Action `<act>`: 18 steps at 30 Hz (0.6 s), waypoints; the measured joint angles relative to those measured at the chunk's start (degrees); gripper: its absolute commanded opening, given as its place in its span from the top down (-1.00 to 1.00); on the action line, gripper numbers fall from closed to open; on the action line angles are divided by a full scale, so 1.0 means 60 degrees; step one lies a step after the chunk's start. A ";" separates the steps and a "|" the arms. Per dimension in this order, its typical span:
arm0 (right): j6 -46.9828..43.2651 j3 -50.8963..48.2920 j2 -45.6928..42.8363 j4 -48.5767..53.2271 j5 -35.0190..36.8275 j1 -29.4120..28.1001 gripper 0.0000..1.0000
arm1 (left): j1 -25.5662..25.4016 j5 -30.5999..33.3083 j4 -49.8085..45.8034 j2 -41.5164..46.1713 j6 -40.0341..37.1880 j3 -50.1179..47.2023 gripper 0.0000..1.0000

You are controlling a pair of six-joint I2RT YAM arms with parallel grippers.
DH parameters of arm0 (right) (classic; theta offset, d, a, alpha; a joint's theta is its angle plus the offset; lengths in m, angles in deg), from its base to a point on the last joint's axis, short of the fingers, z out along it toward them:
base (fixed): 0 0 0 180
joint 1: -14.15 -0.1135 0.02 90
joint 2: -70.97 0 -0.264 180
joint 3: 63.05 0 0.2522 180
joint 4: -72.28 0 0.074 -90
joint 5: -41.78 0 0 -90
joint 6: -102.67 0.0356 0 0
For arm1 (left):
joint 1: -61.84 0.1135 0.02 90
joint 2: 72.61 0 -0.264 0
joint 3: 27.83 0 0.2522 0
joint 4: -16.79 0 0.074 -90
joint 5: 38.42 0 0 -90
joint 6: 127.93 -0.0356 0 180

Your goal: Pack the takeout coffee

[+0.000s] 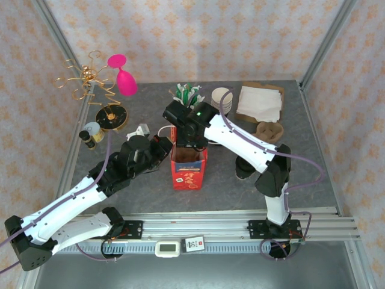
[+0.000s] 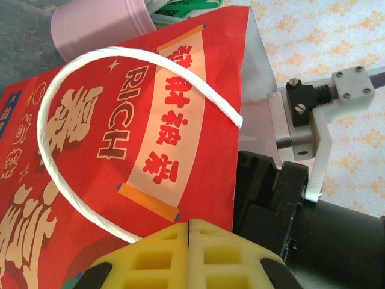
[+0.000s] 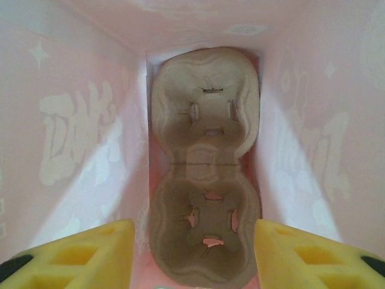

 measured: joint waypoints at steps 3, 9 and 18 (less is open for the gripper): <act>-0.0018 0.0000 -0.0004 0.0000 -0.0036 0.0000 -0.12 | 0.0044 0.0036 -0.0091 0.0000 -0.0044 0.0000 1.00; -0.0066 -0.0015 -0.0182 -0.0004 -0.0146 0.0000 -0.18 | 0.0051 0.0109 -0.0193 0.0000 -0.0051 0.0000 1.00; -0.0106 -0.0095 -0.0674 0.0004 -0.0215 0.0000 -0.25 | 0.0051 0.0208 -0.0324 0.0000 -0.0055 0.0000 1.00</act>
